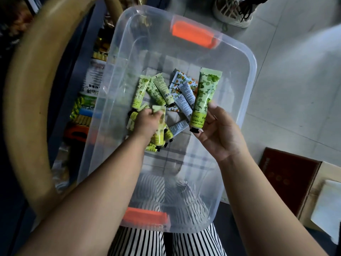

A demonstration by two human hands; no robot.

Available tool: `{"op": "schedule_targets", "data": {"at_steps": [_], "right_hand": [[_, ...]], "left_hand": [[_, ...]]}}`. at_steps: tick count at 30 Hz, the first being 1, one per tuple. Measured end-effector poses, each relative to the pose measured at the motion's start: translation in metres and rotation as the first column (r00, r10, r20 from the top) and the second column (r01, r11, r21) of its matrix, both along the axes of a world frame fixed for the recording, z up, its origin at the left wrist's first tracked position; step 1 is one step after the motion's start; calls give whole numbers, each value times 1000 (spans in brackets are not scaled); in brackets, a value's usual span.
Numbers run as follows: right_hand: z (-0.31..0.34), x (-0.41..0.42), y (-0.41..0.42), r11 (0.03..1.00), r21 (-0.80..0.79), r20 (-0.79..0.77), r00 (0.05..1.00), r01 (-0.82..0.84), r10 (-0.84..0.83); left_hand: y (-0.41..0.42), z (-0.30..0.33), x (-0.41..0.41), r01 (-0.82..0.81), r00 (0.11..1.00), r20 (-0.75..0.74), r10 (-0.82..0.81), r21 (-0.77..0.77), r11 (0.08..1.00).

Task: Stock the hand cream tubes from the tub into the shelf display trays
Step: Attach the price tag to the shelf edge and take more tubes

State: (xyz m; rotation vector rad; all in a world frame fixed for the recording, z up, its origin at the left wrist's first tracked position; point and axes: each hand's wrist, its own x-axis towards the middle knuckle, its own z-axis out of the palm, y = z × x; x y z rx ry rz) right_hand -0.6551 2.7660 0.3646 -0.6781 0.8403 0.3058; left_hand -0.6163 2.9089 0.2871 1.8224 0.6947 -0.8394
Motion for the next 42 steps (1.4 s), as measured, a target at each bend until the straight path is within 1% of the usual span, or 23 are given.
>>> {"op": "schedule_targets", "data": {"at_steps": [3, 5, 6, 8, 10, 11, 12, 14, 16, 17, 19, 21, 22, 24, 27, 29, 31, 32, 33, 35, 38, 42], "right_hand": [[-9, -3, -1, 999, -30, -50, 999, -19, 18], [-16, -4, -1, 999, -45, -70, 997, -29, 26], [-20, -4, 0, 998, -47, -76, 997, -29, 25], [-26, -4, 3, 999, -48, -96, 995, -17, 13], [-32, -4, 5, 999, -48, -105, 994, -9, 4], [-35, -5, 7, 999, -46, -105, 994, -12, 8], [-38, -6, 8, 999, -45, -105, 994, -16, 11], [-41, -8, 9, 999, -50, -116, 993, -18, 12], [-44, -9, 9, 999, -53, -117, 993, -5, -2], [-44, -9, 9, 999, -54, -115, 993, 1, -7], [-43, -8, 10, 998, -57, -109, 994, 14, -20], [-43, -7, 9, 997, -45, -92, 994, 55, -59], [-42, -6, 9, 996, -34, -79, 994, 78, -80], [-40, -3, 9, 995, -8, -47, 994, 103, -104], [-34, 1, 10, 997, 2, -15, 997, 79, -79], [-30, 3, 10, 999, -50, -50, 999, 8, -11], [-17, 6, 11, 988, -117, -103, 991, -101, 89], [-8, 8, 12, 979, -154, -110, 987, -132, 116], [2, 10, 13, 973, -180, -106, 986, -145, 128], [34, 15, 15, 960, -218, -70, 984, -175, 163], [85, 21, 16, 948, -234, 54, 971, -214, 233], [160, 25, 19, 932, -257, 207, 928, -255, 311]], "left_hand": [[4, -17, -4, 165, 980, 85, -179, 156, 974], [5, -21, 4, 217, 954, 155, -257, 233, 948], [5, -23, 10, 200, 951, 180, -250, 256, 946], [6, -28, 21, 114, 952, 242, -185, 277, 954], [5, -32, 31, 55, 923, 339, -182, 352, 934], [5, -36, 36, 42, 913, 360, -194, 389, 920], [5, -41, 41, 33, 920, 345, -186, 403, 915], [6, -52, 50, 9, 967, 233, -102, 371, 929], [7, -60, 58, 24, 986, 144, -85, 382, 924], [7, -61, 60, 66, 987, 107, -120, 408, 911], [6, -61, 61, 200, 969, 39, -242, 450, 871], [4, -60, 57, 290, 941, 18, -339, 476, 830], [3, -59, 55, 295, 935, 32, -352, 477, 828], [5, -57, 51, 240, 945, 103, -309, 420, 875], [9, -46, 45, 89, 967, 206, -149, 273, 958], [11, -26, 38, 15, 967, 248, -61, 184, 983], [14, 5, 31, -29, 963, 270, -11, 142, 989], [16, 23, 27, -57, 961, 275, 27, 99, 993], [18, 41, 21, -85, 958, 278, 75, 25, 996], [22, 83, 10, -113, 937, 321, 138, -96, 989], [29, 146, 4, -95, 883, 442, 159, -164, 982], [41, 240, -3, -110, 775, 587, 232, -237, 965]]}}
